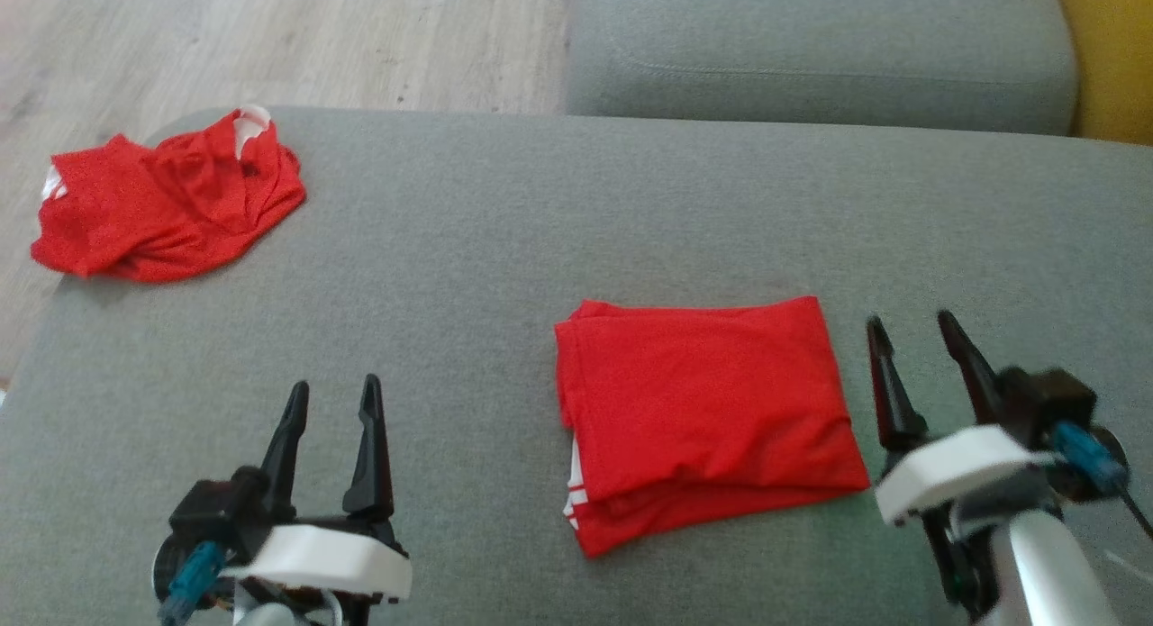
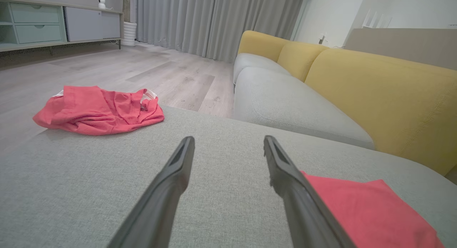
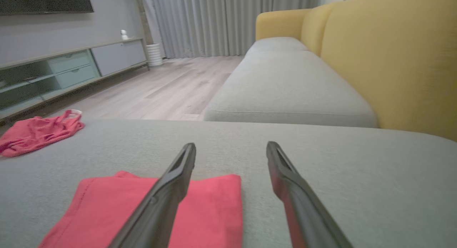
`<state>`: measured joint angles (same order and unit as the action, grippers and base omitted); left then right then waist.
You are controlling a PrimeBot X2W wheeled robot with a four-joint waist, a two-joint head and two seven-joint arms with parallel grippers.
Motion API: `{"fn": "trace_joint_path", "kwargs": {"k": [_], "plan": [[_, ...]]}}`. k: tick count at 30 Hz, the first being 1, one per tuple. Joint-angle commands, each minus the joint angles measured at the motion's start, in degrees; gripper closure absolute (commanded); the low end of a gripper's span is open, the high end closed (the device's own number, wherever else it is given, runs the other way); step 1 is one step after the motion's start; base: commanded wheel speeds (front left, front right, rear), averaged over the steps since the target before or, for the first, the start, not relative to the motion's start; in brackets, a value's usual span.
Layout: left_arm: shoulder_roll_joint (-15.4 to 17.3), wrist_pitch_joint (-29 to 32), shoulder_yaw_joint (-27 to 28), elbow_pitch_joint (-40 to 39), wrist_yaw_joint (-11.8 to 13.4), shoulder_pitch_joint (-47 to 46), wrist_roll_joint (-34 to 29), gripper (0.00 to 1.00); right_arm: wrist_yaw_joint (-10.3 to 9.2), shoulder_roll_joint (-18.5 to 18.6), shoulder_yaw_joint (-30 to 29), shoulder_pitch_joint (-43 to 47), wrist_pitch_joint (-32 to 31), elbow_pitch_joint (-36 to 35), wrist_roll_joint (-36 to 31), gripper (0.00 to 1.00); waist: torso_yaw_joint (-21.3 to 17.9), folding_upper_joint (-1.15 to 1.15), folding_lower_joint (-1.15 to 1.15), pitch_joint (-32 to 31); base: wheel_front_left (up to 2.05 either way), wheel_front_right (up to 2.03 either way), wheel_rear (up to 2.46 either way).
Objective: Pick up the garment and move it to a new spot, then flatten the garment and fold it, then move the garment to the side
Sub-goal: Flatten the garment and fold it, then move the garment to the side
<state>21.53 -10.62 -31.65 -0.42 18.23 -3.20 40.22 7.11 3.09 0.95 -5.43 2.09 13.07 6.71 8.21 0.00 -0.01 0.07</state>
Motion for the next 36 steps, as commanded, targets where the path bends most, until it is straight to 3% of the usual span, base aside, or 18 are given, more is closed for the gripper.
{"fn": "trace_joint_path", "kwargs": {"k": [1,9,17,36], "plan": [[1.1,-0.7,2.4,-1.4,0.3,-2.5,-0.3,0.0,0.37,-0.2,1.1,-1.6,0.7,-2.6,-0.4,0.0,-0.5,0.0,0.01,-0.4,0.0,0.0,0.0],[0.6,-2.6,3.3,1.2,0.5,1.6,0.5,0.0,0.37,-0.2,-2.0,5.1,2.1,-6.7,-0.2,0.0,-2.1,0.0,0.01,-1.7,0.0,0.0,0.0],[0.8,-2.9,2.6,3.3,-0.9,2.5,0.2,0.0,0.37,-0.2,-2.4,9.2,2.4,-7.9,1.2,0.0,-2.5,0.0,0.01,-2.1,0.0,0.0,0.0],[1.3,-2.7,2.6,3.5,-0.9,1.8,0.5,0.0,0.37,-0.2,-1.9,7.5,0.2,-6.7,0.0,0.0,-2.5,0.0,0.01,-1.3,0.0,0.0,0.0]]}}
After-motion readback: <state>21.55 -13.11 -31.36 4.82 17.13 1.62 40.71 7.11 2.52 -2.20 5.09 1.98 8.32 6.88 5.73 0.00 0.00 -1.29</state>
